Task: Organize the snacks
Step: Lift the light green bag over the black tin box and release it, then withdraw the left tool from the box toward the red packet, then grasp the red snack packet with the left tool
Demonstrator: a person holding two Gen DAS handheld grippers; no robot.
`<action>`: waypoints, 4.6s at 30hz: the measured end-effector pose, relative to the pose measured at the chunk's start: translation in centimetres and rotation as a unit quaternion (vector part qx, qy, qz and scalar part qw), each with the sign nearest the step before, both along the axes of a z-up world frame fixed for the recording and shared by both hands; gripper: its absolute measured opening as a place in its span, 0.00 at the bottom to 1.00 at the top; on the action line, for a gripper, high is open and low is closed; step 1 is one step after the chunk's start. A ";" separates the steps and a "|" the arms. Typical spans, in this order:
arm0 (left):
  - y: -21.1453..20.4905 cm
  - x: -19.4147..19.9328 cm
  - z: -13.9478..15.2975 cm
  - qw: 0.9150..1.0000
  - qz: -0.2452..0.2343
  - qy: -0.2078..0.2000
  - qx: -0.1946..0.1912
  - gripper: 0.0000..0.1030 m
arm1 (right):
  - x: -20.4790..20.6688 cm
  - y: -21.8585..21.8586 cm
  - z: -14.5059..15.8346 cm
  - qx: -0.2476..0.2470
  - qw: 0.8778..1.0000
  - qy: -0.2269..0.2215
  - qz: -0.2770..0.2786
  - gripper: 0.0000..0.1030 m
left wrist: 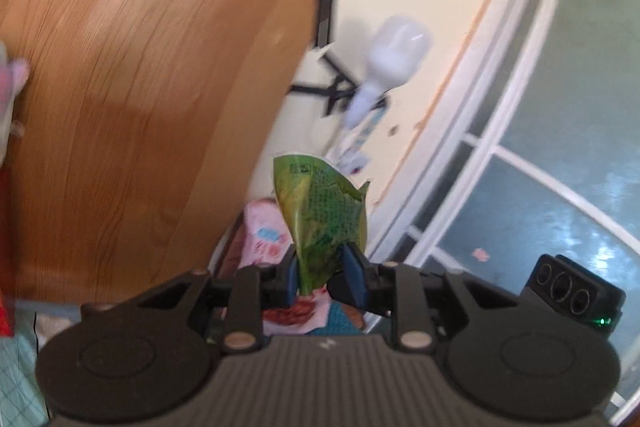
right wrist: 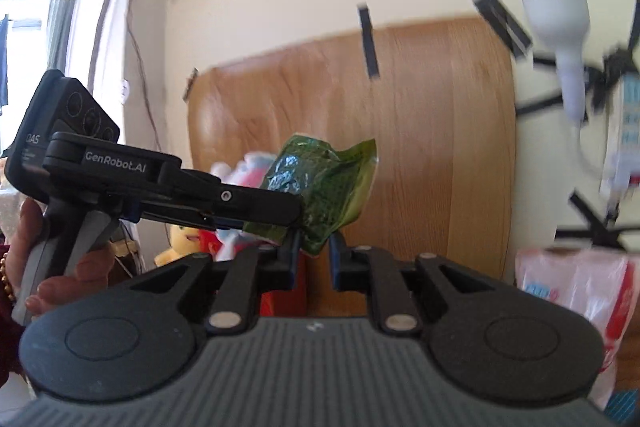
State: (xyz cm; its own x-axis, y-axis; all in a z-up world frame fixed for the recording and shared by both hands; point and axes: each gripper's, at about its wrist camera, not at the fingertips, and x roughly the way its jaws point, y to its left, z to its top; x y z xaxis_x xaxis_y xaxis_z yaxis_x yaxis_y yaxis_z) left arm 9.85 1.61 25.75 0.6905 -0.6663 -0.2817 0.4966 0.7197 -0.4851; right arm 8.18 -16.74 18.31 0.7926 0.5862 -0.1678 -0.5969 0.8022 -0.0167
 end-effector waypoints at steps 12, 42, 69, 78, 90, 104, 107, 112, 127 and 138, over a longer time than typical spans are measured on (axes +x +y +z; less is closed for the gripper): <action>0.4 11.3 -14.5 0.991 0.035 0.128 0.016 0.23 | 11.8 -1.5 -13.4 0.006 0.988 0.146 -0.053 0.18; -1.0 8.7 -17.4 0.969 0.160 0.114 0.148 0.46 | 11.5 1.2 -16.1 -0.054 0.982 0.150 -0.097 0.26; -2.9 -5.6 -20.6 0.953 0.187 0.097 0.219 0.47 | 0.8 0.9 -20.8 -0.052 0.968 0.219 -0.111 0.26; 3.0 -6.1 -21.8 0.933 0.266 0.132 0.203 0.47 | -0.5 4.1 -22.5 -0.056 0.965 0.240 -0.089 0.27; -0.3 -5.2 -23.9 0.956 0.167 0.109 0.214 0.40 | -1.5 4.2 -22.9 -0.070 0.968 0.217 -0.106 0.31; -7.0 -5.6 -24.1 0.960 0.118 0.092 0.237 0.41 | -3.6 -0.3 -22.7 -0.072 0.967 0.205 -0.133 0.31; -7.0 -5.5 -24.1 0.960 0.119 0.092 0.238 0.41 | -3.7 -0.4 -22.7 -0.071 0.967 0.205 -0.132 0.31; -6.8 -5.5 -24.1 0.960 0.119 0.093 0.237 0.41 | -3.7 -0.6 -22.8 -0.069 0.968 0.205 -0.131 0.32; -4.9 -6.9 -22.7 0.962 0.148 0.112 0.202 0.42 | -2.6 -1.1 -22.5 -0.050 0.964 0.212 -0.153 0.39; -3.7 -7.5 -22.7 0.957 0.174 0.134 0.189 0.42 | -0.8 -0.5 -22.5 -0.026 0.960 0.237 -0.146 0.41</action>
